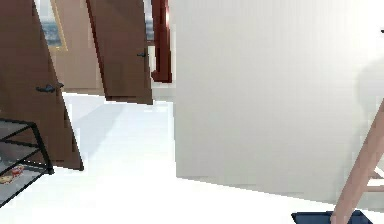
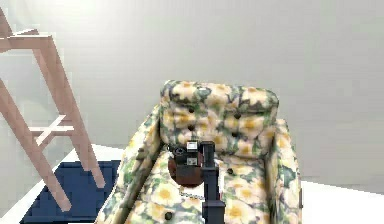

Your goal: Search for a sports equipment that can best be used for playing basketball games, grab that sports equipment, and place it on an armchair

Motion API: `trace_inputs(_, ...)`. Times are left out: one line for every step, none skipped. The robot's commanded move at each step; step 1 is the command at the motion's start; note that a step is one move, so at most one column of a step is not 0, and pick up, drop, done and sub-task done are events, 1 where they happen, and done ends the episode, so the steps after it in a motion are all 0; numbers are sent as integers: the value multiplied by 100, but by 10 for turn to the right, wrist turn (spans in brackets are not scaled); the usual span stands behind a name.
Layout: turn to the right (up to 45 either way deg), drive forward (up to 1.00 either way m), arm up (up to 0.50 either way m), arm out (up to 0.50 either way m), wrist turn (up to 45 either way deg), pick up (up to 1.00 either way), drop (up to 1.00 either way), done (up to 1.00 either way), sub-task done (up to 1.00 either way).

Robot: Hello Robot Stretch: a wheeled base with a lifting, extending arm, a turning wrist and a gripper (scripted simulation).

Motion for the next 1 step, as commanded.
trace_inputs(0, 0, 0, -8, 0, 0, 0, 0, 0)
